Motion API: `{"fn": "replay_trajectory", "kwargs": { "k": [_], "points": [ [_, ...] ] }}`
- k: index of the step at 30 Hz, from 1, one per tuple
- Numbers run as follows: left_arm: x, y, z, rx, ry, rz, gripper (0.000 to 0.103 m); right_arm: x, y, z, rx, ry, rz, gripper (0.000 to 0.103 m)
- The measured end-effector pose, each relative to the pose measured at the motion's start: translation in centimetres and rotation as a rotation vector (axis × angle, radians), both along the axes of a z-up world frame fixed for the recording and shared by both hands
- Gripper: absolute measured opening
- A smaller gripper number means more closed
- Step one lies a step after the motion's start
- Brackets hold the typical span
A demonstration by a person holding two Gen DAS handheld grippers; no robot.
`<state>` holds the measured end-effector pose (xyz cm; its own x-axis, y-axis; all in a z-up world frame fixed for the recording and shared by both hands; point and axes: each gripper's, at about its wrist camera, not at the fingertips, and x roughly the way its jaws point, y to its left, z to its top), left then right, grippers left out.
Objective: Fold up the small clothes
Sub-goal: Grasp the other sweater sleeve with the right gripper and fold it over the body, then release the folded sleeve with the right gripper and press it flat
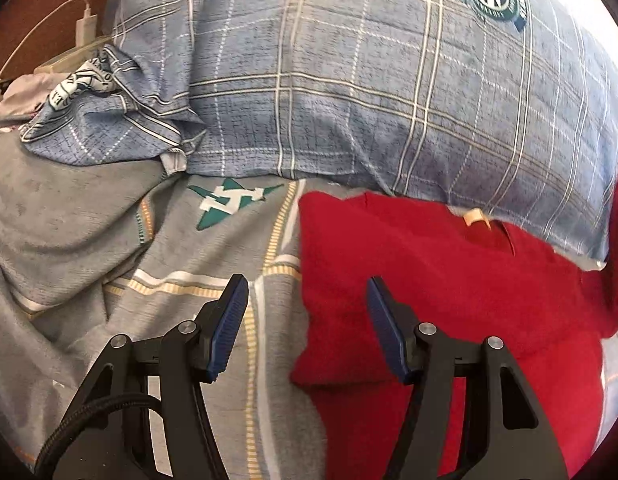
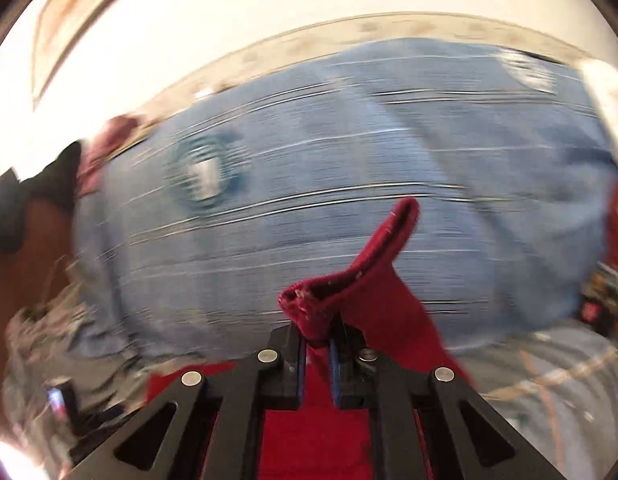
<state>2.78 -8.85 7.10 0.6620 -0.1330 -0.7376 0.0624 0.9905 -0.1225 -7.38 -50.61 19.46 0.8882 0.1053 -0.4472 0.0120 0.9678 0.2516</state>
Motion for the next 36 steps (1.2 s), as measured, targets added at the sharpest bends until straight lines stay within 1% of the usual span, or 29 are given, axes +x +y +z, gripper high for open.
{"fn": "replay_trajectory", "kwargs": {
  "k": [1,3,6,7,8,9,10,11,12,13,14,15,19,21,24,25,27,31,34,36],
  "points": [
    [0.0,0.1,0.1,-0.005,-0.003,0.003,0.061,0.7,1.5,-0.1,0.005,0.008,0.060,0.008],
    [0.0,0.5,0.3,-0.021,-0.007,0.005,0.061,2.3,5.1,-1.2,0.009,0.046,0.183,0.008],
    [0.1,0.6,0.4,-0.046,-0.004,-0.003,0.061,4.2,9.8,-3.8,-0.018,0.123,0.308,0.008],
    [0.1,0.6,0.4,-0.050,-0.002,-0.007,0.061,5.2,11.8,-5.6,-0.027,0.166,0.348,0.008],
    [0.1,0.6,0.4,-0.058,0.001,-0.013,0.061,5.7,12.7,-6.6,-0.024,0.194,0.369,0.008],
    [0.1,0.6,0.3,-0.062,0.004,-0.017,0.061,6.4,13.9,-8.3,-0.015,0.240,0.402,0.008],
    [0.2,0.5,0.3,-0.066,0.007,-0.026,0.061,7.2,15.1,-10.3,-0.015,0.304,0.437,0.008],
    [0.2,0.4,0.3,-0.067,0.008,-0.032,0.061,7.6,16.0,-12.0,-0.030,0.356,0.445,0.009],
    [0.2,0.4,0.4,-0.068,0.008,-0.042,0.061,8.0,16.6,-13.5,-0.036,0.396,0.444,0.011],
    [0.2,0.3,0.5,-0.071,0.005,-0.049,0.061,8.3,17.1,-15.0,-0.028,0.436,0.448,0.025],
    [0.2,0.2,0.6,-0.078,0.000,-0.055,0.061,8.3,17.1,-15.8,-0.019,0.460,0.443,0.044],
    [0.2,0.2,0.6,-0.087,-0.003,-0.062,0.061,7.9,16.9,-16.2,-0.004,0.469,0.433,0.046],
    [0.2,0.0,0.6,-0.142,0.005,-0.104,0.061,5.4,14.7,-15.3,0.028,0.433,0.418,0.047],
    [0.2,-0.2,0.5,-0.174,0.011,-0.127,0.061,4.0,13.0,-14.4,0.033,0.405,0.380,0.047],
    [0.2,-0.5,0.4,-0.204,0.018,-0.144,0.061,2.2,11.0,-13.7,0.014,0.378,0.307,0.047],
    [0.1,-0.7,0.4,-0.203,0.021,-0.150,0.061,1.1,9.8,-13.3,0.002,0.361,0.271,0.047],
    [0.1,-1.1,0.2,-0.174,0.020,-0.154,0.061,-0.4,7.7,-12.9,-0.034,0.343,0.193,0.047],
    [0.2,-1.8,-0.4,-0.157,0.031,-0.157,0.061,-3.4,3.3,-13.1,-0.145,0.355,0.023,0.048],
    [0.3,-2.3,-0.7,-0.142,0.029,-0.158,0.061,-4.5,0.9,-14.3,-0.201,0.393,-0.043,0.048],
    [0.3,-2.5,-0.9,-0.135,0.028,-0.162,0.061,-4.0,0.5,-15.2,-0.236,0.416,-0.048,0.048]
  ]
}}
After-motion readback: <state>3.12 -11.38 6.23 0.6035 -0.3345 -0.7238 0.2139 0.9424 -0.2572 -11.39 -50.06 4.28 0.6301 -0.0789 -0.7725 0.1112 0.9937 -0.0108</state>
